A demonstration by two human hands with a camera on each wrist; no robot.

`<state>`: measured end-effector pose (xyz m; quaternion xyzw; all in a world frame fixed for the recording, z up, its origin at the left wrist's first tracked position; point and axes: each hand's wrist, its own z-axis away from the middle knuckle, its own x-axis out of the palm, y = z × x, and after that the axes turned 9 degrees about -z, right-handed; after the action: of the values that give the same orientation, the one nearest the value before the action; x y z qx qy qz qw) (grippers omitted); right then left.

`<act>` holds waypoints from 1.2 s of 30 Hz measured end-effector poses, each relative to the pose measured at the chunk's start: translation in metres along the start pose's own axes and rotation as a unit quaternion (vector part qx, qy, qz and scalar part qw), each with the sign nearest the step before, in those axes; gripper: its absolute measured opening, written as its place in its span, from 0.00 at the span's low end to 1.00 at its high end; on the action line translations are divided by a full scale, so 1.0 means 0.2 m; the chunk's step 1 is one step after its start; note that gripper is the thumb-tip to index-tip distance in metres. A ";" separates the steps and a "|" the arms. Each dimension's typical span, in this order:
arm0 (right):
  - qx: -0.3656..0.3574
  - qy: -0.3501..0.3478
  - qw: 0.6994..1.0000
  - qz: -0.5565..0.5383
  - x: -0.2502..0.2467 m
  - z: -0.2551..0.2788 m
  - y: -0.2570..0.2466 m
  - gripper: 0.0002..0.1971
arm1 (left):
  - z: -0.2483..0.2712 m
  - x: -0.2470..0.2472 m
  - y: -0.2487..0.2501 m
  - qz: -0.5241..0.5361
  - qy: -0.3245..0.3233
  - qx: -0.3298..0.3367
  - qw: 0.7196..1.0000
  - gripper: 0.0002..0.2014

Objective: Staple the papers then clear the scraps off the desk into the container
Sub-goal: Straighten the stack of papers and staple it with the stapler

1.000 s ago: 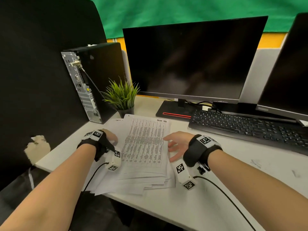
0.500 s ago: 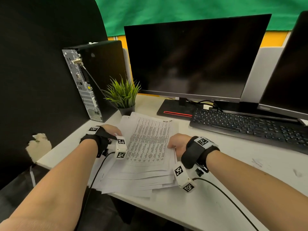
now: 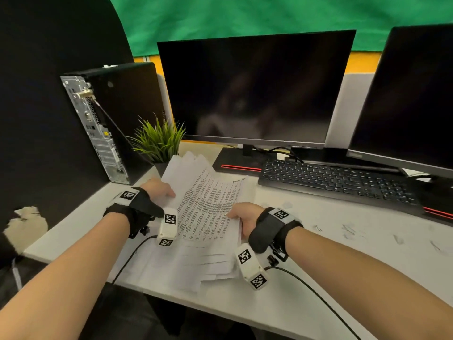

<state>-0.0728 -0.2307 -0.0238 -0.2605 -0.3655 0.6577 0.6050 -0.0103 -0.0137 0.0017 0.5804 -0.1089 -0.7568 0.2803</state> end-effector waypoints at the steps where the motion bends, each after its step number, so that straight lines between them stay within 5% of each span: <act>1: 0.003 0.016 0.999 -0.051 -0.02 0.01 0.01 0.09 | 0.03 -0.02 0.04 0.027 -0.005 0.036 0.999 0.23; 3: 0.007 0.019 0.989 -0.148 -0.07 0.02 0.02 0.09 | 0.15 -0.06 0.14 0.070 0.003 0.122 0.990 0.20; 8: -0.124 -0.013 0.947 -0.297 -0.20 0.14 -0.09 0.20 | 0.40 -0.25 0.32 0.157 0.059 0.280 0.945 0.21; 11: -0.202 -0.094 0.933 -0.283 -0.30 0.24 -0.22 0.22 | 0.46 -0.31 0.35 0.246 0.146 0.312 0.906 0.20; 15: -0.292 -0.110 0.927 -0.207 -0.39 0.37 -0.36 0.19 | 0.50 -0.19 0.38 0.308 0.186 0.350 0.865 0.19; 20: -0.378 -0.030 0.920 -0.094 -0.37 0.43 -0.35 0.16 | 0.52 0.10 0.39 0.360 0.241 0.339 0.835 0.28; 25: -0.366 0.029 0.927 -0.074 -0.38 0.39 -0.25 0.21 | 0.48 0.26 0.36 0.403 0.235 0.339 0.817 0.20; 31: -0.385 0.100 0.912 -0.102 -0.43 0.40 -0.29 0.22 | 0.44 0.24 0.39 0.439 0.260 0.282 0.812 0.20; 36: -0.388 0.094 0.914 -0.078 -0.42 0.42 -0.30 0.14 | 0.44 0.25 0.42 0.438 0.219 0.265 0.831 0.23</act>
<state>-0.0907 -0.3271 0.0650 -0.5061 -0.5525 0.3874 0.5371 -0.0757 -0.1241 0.0292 0.6742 -0.4840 -0.3499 0.4345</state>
